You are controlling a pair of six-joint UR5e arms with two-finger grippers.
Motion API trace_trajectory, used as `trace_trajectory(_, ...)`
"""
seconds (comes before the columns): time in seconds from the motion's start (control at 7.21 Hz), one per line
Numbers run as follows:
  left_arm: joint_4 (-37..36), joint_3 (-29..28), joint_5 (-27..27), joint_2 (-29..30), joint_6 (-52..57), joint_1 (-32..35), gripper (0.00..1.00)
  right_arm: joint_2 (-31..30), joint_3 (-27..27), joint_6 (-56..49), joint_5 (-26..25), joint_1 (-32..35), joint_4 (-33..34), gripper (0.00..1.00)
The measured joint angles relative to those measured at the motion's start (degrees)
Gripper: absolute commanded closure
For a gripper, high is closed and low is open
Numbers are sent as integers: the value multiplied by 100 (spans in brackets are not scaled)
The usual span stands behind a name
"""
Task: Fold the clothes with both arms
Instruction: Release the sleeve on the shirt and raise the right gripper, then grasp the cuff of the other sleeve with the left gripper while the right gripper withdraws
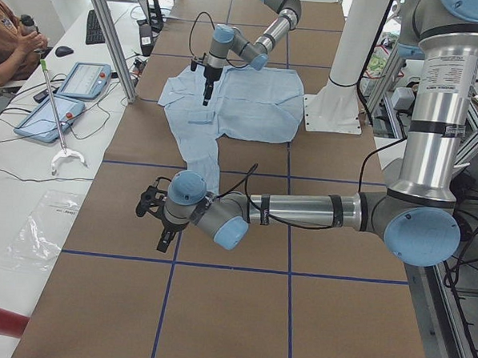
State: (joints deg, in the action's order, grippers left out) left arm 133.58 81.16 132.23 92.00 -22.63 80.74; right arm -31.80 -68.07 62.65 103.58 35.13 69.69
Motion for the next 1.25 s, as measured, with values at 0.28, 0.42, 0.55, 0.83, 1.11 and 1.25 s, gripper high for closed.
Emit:
trace_trajectory(0.28, 1152, 25, -424, -315, -1660, -794, 2, -856, -1173, -673, 369, 377, 883, 0)
trace_trajectory(0.42, 1371, 82, -845, -360, -2219, -1263, 4, -1344, -1632, -991, 682, 640, 1004, 0)
trace_trajectory(0.55, 1450, 134, -1245, -349, -2528, -1673, 6, -1786, -1974, -1328, 952, 899, 1045, 0)
trace_trajectory(0.83, 1467, 105, -1595, -201, -2684, -2168, 11, -2402, -2322, -1907, 1397, 1339, 1048, 0)
trace_trajectory(1.11, 1454, -1, -1657, -44, -2699, -2418, 15, -2651, -2390, -2144, 1535, 1478, 1009, 0)
trace_trajectory(1.25, 1450, -56, -1662, -16, -2695, -2456, 17, -2685, -2396, -2178, 1546, 1491, 1000, 0)
